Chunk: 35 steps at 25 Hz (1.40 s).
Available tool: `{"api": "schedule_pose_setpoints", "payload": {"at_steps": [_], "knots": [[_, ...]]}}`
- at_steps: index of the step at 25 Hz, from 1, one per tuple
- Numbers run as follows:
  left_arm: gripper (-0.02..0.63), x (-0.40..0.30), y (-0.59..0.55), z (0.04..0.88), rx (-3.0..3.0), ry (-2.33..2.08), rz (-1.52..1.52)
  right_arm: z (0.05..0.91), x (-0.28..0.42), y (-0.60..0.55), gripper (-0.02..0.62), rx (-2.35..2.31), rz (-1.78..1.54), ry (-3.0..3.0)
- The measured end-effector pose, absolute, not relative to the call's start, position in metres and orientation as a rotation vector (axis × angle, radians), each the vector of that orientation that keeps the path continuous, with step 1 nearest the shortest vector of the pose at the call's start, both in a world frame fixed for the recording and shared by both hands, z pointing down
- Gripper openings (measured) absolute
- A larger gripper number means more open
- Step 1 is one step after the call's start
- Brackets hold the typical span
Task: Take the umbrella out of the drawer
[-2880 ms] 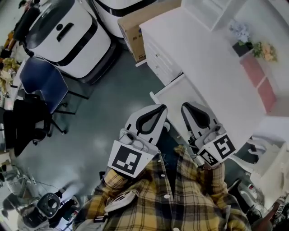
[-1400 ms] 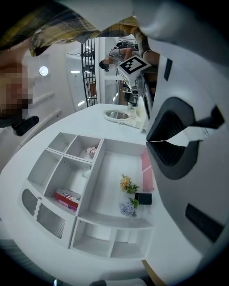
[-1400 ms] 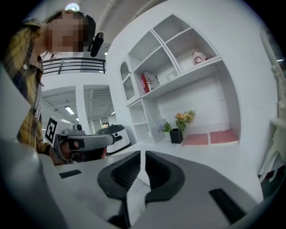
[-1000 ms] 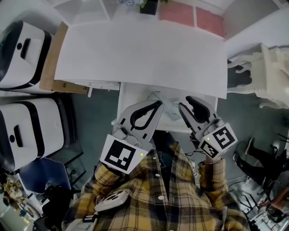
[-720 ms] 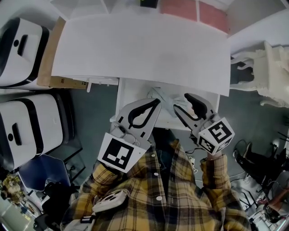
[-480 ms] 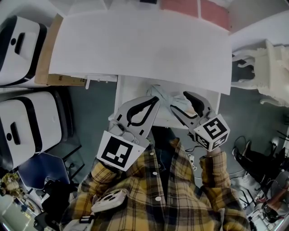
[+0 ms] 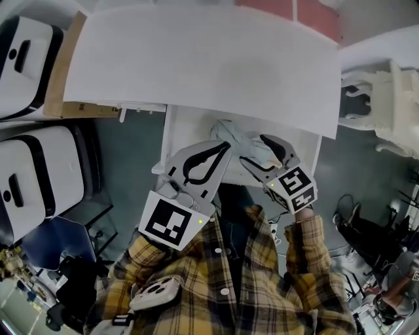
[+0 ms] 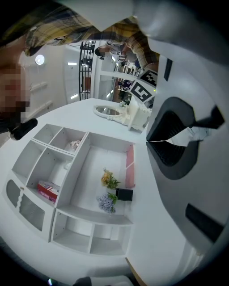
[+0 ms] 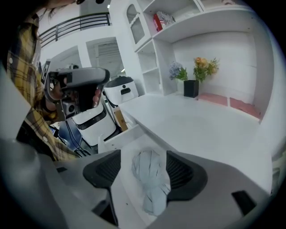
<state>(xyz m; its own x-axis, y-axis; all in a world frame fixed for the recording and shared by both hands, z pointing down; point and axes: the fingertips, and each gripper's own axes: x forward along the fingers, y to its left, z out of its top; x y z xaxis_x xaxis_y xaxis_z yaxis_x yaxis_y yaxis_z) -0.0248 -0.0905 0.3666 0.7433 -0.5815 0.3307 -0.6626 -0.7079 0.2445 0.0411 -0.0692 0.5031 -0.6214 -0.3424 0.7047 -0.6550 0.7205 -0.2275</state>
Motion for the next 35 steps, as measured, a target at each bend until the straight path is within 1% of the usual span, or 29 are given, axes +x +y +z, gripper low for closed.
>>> {"api": "schedule_pose_setpoints", "payload": {"at_steps": [10, 23, 35], "knots": [[0.021, -0.021, -0.086, 0.388, 2.578, -0.956, 0.340, 0.563, 0.045, -0.062, 0.319, 0.668, 0.627, -2.166], [0.021, -0.025, -0.088, 0.407, 2.522, -0.983, 0.337, 0.638, 0.052, -0.052, 0.336, 0.448, 0.518, -2.005], [0.021, -0.024, -0.087, 0.415, 2.512, -0.992, 0.321, 0.674, 0.049, -0.049, 0.342, 0.261, 0.368, -1.904]]}}
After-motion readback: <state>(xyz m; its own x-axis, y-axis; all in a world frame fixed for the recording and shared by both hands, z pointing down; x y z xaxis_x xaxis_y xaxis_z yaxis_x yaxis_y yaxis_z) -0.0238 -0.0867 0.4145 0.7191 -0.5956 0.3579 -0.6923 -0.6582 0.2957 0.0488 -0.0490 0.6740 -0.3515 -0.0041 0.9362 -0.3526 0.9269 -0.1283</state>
